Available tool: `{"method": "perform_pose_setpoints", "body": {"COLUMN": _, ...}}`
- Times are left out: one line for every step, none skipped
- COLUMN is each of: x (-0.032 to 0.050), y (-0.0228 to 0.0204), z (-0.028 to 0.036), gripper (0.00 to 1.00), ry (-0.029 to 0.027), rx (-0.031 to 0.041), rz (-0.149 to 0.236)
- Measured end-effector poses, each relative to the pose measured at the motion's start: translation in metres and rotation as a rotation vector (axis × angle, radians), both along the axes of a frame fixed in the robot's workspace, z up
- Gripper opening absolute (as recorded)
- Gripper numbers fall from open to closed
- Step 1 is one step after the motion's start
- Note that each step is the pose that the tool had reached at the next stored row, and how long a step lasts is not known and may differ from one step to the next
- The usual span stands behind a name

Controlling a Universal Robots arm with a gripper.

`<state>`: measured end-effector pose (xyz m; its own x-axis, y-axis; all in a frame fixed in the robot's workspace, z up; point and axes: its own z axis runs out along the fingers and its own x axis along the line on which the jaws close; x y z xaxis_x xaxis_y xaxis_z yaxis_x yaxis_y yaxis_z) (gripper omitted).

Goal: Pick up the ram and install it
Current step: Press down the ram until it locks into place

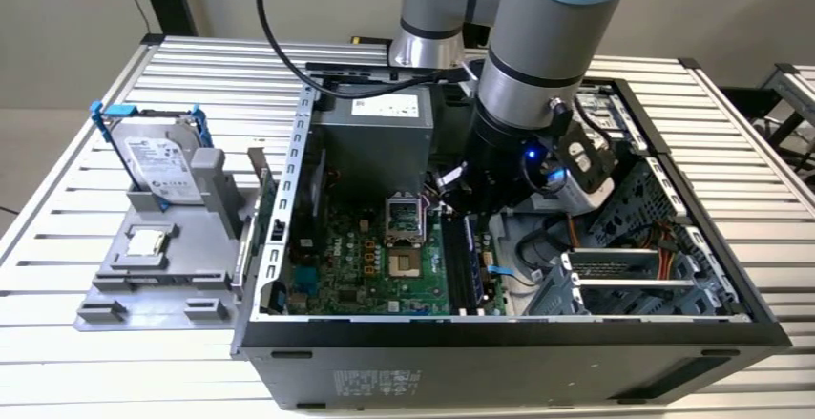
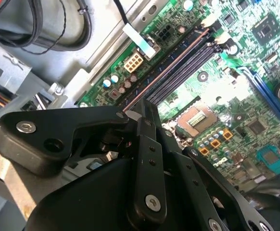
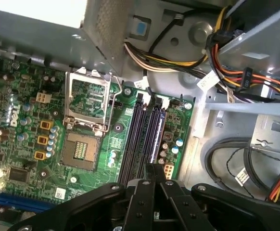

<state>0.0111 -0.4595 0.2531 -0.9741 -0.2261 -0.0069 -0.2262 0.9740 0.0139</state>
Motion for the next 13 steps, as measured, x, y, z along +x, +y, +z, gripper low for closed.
{"method": "perform_pose_setpoints", "body": {"x": 0.0000, "y": 0.0000, "z": 0.0000, "gripper": 0.00, "ry": 0.0000, "rx": 0.0001, "rz": 0.018}}
{"method": "perform_pose_setpoints", "body": {"x": 0.0001, "y": 0.0000, "z": 0.0000, "gripper": 0.00, "ry": -0.0001, "rx": 0.0001, "rz": 0.036}}
{"method": "perform_pose_setpoints", "body": {"x": 0.0001, "y": 0.0000, "z": 0.0000, "gripper": 0.00, "ry": -0.0001, "rx": 0.0001, "rz": 0.055}}
{"method": "perform_pose_setpoints", "body": {"x": 0.0001, "y": 0.0000, "z": 0.0000, "gripper": 0.00, "ry": -0.0002, "rx": 0.0000, "rz": 0.070}}
{"method": "perform_pose_setpoints", "body": {"x": 0.0001, "y": 0.0000, "z": 0.0000, "gripper": 0.00, "ry": -0.0005, "rx": 0.0000, "rz": 0.085}}
{"method": "perform_pose_setpoints", "body": {"x": 0.0001, "y": 0.0000, "z": 0.0000, "gripper": 0.00, "ry": -0.0009, "rx": 0.0000, "rz": 0.099}}
{"method": "perform_pose_setpoints", "body": {"x": 0.0001, "y": 0.0000, "z": 0.0000, "gripper": 0.00, "ry": -0.0013, "rx": 0.0000, "rz": 0.114}}
{"method": "perform_pose_setpoints", "body": {"x": 0.0001, "y": 0.0000, "z": 0.0000, "gripper": 0.00, "ry": -0.0020, "rx": 0.0001, "rz": 0.129}}
{"method": "perform_pose_setpoints", "body": {"x": 0.0002, "y": 0.0000, "z": 0.0000, "gripper": 0.00, "ry": -0.0025, "rx": 0.0000, "rz": 0.146}}
{"method": "perform_pose_setpoints", "body": {"x": 0.0001, "y": 0.0000, "z": 0.0000, "gripper": 0.00, "ry": -0.0028, "rx": 0.0000, "rz": 0.163}}
{"method": "perform_pose_setpoints", "body": {"x": 0.0001, "y": 0.0000, "z": 0.0000, "gripper": 0.00, "ry": -0.0027, "rx": 0.0000, "rz": 0.182}}
{"method": "perform_pose_setpoints", "body": {"x": 0.0000, "y": 0.0000, "z": 0.0000, "gripper": 0.00, "ry": -0.0028, "rx": 0.0000, "rz": 0.200}}
{"method": "perform_pose_setpoints", "body": {"x": 0.0000, "y": 0.0000, "z": 0.0000, "gripper": 0.00, "ry": -0.0028, "rx": 0.0000, "rz": 0.218}}
